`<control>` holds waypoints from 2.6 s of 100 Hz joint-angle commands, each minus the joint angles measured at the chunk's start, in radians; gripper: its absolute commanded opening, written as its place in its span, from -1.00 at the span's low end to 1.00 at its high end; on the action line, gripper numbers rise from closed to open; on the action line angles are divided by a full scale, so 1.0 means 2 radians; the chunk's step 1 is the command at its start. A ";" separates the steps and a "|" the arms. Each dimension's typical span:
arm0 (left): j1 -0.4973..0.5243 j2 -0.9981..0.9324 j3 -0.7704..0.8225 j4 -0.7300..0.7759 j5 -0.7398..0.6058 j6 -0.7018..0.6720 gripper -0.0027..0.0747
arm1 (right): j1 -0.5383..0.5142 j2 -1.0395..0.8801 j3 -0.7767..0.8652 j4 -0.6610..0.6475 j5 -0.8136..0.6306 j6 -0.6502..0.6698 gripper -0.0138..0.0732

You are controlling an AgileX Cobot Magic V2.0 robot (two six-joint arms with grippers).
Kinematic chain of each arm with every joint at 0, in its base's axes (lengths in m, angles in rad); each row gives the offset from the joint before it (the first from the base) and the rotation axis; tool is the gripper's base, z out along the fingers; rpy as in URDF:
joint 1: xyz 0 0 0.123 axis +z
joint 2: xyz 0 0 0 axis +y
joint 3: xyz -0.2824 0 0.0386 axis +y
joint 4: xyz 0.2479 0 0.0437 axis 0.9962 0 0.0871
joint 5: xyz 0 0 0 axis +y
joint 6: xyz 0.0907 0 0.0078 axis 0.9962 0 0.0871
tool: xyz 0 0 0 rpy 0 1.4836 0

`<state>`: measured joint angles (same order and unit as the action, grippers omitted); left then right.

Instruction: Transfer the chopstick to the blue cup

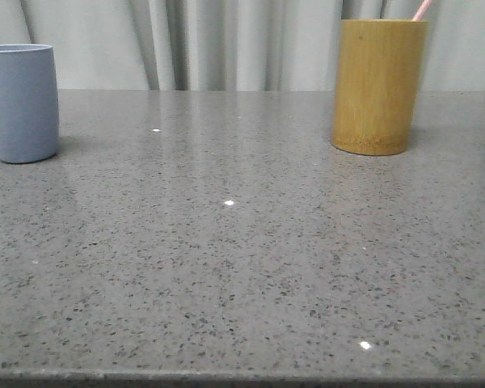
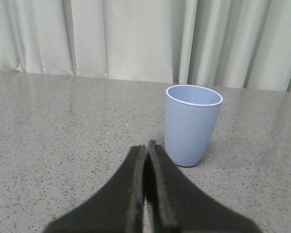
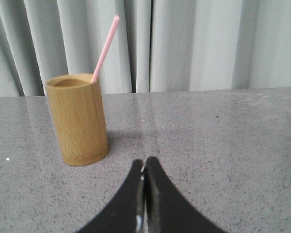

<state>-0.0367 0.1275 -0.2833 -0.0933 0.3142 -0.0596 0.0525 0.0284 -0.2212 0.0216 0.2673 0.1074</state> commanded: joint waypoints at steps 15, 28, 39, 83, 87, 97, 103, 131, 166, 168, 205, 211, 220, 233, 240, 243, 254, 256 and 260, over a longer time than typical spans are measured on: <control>0.001 0.130 -0.172 -0.007 0.119 -0.005 -0.98 | -0.002 0.102 -0.146 -0.002 0.091 -0.003 -0.84; 0.001 0.191 -0.251 -0.008 0.196 -0.005 -0.98 | -0.002 0.165 -0.217 -0.002 0.167 -0.003 -0.84; 0.001 0.227 -0.296 -0.016 0.230 -0.005 -0.98 | -0.002 0.208 -0.263 -0.002 0.202 -0.003 -0.84; 0.001 0.245 -0.313 -0.016 0.226 -0.003 -0.98 | -0.002 0.259 -0.273 -0.002 0.191 -0.003 -0.84; 0.001 0.245 -0.313 -0.016 0.227 -0.002 -0.97 | -0.002 0.259 -0.273 -0.002 0.190 -0.003 -0.84; 0.001 0.245 -0.313 -0.016 0.228 0.011 -0.76 | -0.002 0.259 -0.273 -0.002 0.184 -0.003 -0.77; 0.001 0.245 -0.313 -0.016 0.228 0.011 -0.50 | -0.002 0.259 -0.273 -0.002 0.181 -0.003 -0.64; 0.001 0.245 -0.313 -0.015 0.222 0.011 0.91 | -0.002 0.259 -0.273 -0.002 0.172 -0.003 0.71; 0.001 0.263 -0.329 -0.031 0.178 0.011 0.56 | -0.002 0.259 -0.273 -0.002 0.169 -0.003 0.82; 0.001 0.271 -0.335 -0.031 0.179 0.011 0.55 | -0.002 0.259 -0.273 -0.002 0.169 -0.003 0.82; 0.001 0.479 -0.472 -0.031 0.243 0.014 0.54 | -0.002 0.259 -0.273 -0.002 0.164 -0.003 0.82; 0.000 0.506 -0.485 -0.031 0.243 0.014 0.54 | -0.002 0.259 -0.273 -0.002 0.164 -0.003 0.82; 0.000 0.545 -0.501 -0.038 0.243 0.015 0.54 | -0.002 0.259 -0.273 -0.002 0.164 -0.003 0.82; 0.000 0.588 -0.511 -0.051 0.241 0.023 0.54 | -0.002 0.259 -0.273 -0.002 0.164 -0.003 0.82; 0.000 0.606 -0.512 -0.056 0.235 0.023 0.54 | -0.002 0.259 -0.273 -0.002 0.164 -0.003 0.82; 0.000 0.613 -0.512 -0.059 0.232 0.023 0.53 | -0.002 0.259 -0.273 -0.002 0.164 -0.003 0.82; 0.000 0.636 -0.512 -0.068 0.219 0.023 0.53 | -0.002 0.259 -0.273 -0.002 0.164 -0.003 0.82; 0.000 0.640 -0.512 -0.069 0.217 0.023 0.53 | -0.002 0.259 -0.273 -0.002 0.164 -0.003 0.82; 0.000 0.646 -0.512 -0.074 0.211 0.023 0.53 | -0.002 0.259 -0.273 -0.002 0.164 -0.003 0.82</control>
<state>-0.0367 1.4235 -1.2692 -0.2048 0.8147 -0.0116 0.0525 0.5372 -0.7318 0.0216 0.6722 0.1074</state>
